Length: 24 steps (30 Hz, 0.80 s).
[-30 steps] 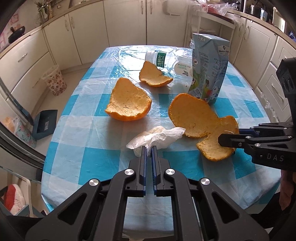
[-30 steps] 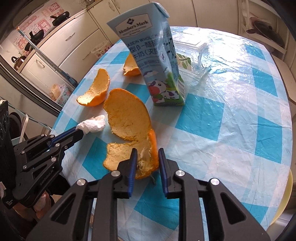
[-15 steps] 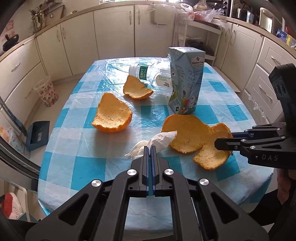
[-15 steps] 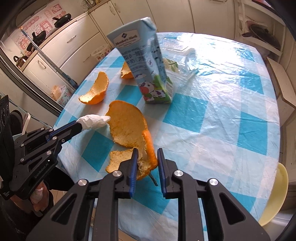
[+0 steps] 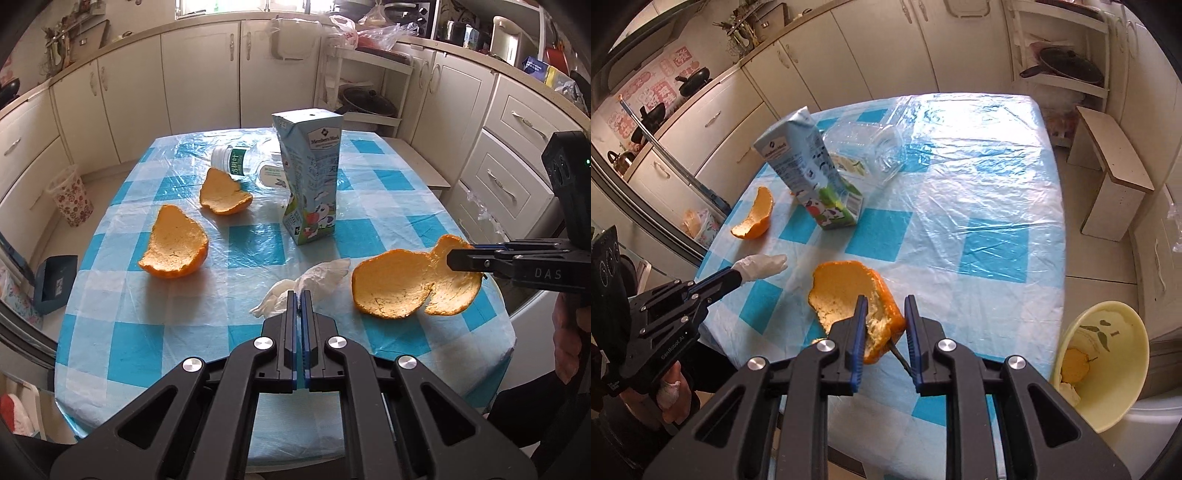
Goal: Collect trash
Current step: 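Carry tissue and peel to the yellow bin and open both tools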
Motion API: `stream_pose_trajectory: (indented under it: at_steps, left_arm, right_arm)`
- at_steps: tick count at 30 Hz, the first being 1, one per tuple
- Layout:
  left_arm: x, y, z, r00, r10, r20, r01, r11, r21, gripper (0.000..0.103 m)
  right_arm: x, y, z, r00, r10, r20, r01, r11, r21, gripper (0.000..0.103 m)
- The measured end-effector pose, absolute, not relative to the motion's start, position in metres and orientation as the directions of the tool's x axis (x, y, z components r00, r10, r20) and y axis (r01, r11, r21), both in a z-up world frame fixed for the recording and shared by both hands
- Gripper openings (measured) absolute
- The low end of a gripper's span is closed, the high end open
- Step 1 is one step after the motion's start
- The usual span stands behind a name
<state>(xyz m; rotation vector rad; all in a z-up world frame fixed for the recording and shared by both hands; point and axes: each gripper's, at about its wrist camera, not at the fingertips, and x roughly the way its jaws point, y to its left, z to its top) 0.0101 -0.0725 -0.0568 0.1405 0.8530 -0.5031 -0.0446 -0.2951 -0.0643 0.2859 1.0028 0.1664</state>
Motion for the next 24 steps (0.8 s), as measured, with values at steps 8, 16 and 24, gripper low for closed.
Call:
stream_pose_trajectory:
  at_steps: [8, 16, 24]
  left_arm:
    - [-0.004, -0.094, -0.050, 0.539, -0.402, -0.740, 0.523, 0.849, -0.081, 0.003]
    - [-0.014, -0.114, -0.033, 0.523, -0.457, -0.719, 0.560, 0.820, -0.114, 0.003]
    - [-0.033, -0.168, -0.016, 0.476, -0.531, -0.701, 0.642, 0.755, -0.137, 0.003]
  right_arm:
    - [-0.062, -0.320, -0.049, 0.581, 0.250, -0.774, 0.033, 0.944, 0.329, 0.021]
    - [-0.082, -0.367, -0.029, 0.649, 0.194, -0.735, 0.122, 0.928, 0.352, 0.021]
    - [-0.114, -0.430, -0.012, 0.673, -0.005, -0.739, 0.290, 0.922, 0.258, 0.021]
